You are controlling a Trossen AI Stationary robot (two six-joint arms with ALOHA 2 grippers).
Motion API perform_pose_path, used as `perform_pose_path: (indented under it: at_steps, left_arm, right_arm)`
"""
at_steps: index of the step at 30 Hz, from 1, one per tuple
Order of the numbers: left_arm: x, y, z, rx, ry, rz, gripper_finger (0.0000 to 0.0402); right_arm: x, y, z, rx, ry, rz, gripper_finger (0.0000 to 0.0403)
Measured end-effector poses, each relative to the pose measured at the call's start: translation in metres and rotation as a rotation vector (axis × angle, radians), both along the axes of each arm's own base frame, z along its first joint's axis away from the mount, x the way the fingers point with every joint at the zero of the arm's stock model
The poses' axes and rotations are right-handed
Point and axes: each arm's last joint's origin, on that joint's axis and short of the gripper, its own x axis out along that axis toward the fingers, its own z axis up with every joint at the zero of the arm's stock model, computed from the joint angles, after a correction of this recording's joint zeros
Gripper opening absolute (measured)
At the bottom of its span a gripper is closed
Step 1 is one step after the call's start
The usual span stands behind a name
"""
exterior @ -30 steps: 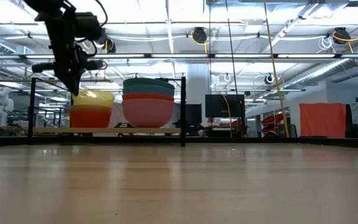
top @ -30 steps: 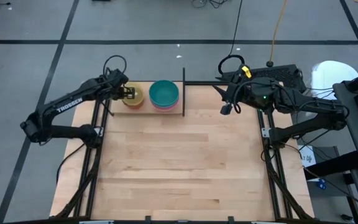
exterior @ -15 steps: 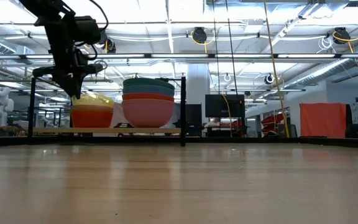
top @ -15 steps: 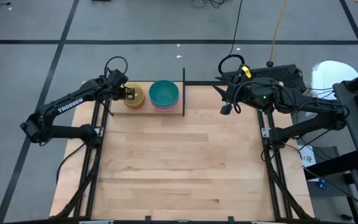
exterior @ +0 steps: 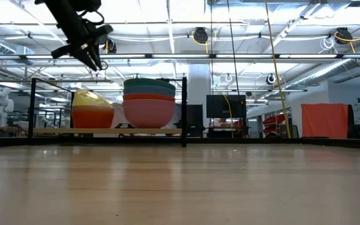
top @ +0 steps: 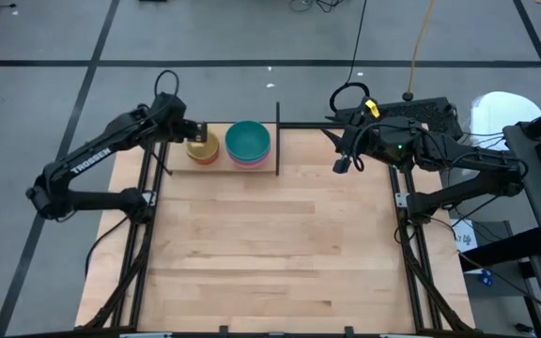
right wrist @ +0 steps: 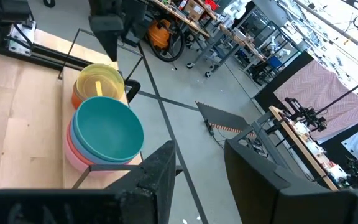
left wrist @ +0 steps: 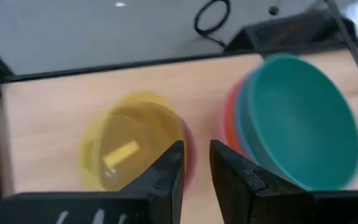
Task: Place and stack bowls onto a shelf
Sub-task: Stack the yellow bowl on the purple bowl on the shelf
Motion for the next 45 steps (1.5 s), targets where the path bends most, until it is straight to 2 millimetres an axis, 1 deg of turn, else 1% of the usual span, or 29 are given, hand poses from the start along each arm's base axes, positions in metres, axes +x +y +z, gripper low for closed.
perform_pose_path:
  at_steps: [3,6,8,10,12,15,17,20,28,35,37,39,42,45]
  left_arm:
    - [0.006,-0.008,-0.001,-0.040,-0.015,-0.049,0.0081]
    - [0.007,-0.016,-0.006,-0.079,0.044,-0.088,0.0081]
    - [0.007,-0.019,-0.008,-0.080,0.086,-0.052,0.0081]
    - [0.007,-0.018,-0.007,-0.041,0.100,0.002,0.0076]
    - [0.008,-0.017,-0.006,0.003,0.115,0.017,0.0057]
    - [0.006,-0.015,-0.006,0.022,0.140,0.004,0.0013]
    - [0.005,-0.014,-0.007,0.023,0.144,0.011,0.0008]
    - [0.002,-0.011,-0.015,0.017,0.173,0.048,0.0004]
    - [-0.008,-0.006,-0.047,-0.055,0.247,0.101,0.0003]
    - [-0.016,0.000,-0.065,-0.075,0.275,0.129,0.0002]
    - [-0.015,0.002,-0.063,-0.082,0.240,0.122,0.0001]
    - [-0.013,0.004,-0.058,-0.075,0.192,0.108,0.0001]
    - [-0.008,0.006,-0.043,-0.060,0.106,0.070,0.0001]
    - [-0.005,0.006,-0.030,0.015,0.117,0.031,0.0001]
  right_arm:
    - [0.000,0.000,0.000,0.000,0.000,0.000,0.0132]
    - [0.000,0.000,0.000,0.000,0.000,0.000,0.0132]
    - [0.000,0.000,0.000,0.000,0.000,0.000,0.0132]
    - [0.000,0.000,0.000,0.000,-0.004,0.000,0.0132]
    - [0.000,0.000,0.000,0.000,-0.004,0.000,0.0132]
    - [0.000,0.000,0.000,0.003,-0.006,-0.001,0.0132]
    - [0.000,0.000,0.000,0.003,-0.006,-0.001,0.0132]
    - [0.000,0.000,0.000,0.004,-0.006,-0.001,0.0132]
    - [0.000,0.000,0.000,0.006,-0.007,-0.002,0.0132]
    - [0.000,0.000,0.000,0.006,-0.008,-0.001,0.0132]
    - [0.000,0.000,0.001,0.006,-0.014,-0.001,0.0132]
    - [0.001,0.000,0.002,0.005,-0.024,-0.002,0.0132]
    - [0.001,0.000,0.003,0.004,-0.037,-0.002,0.0132]
    - [0.001,0.000,0.003,0.004,-0.038,-0.002,0.0132]
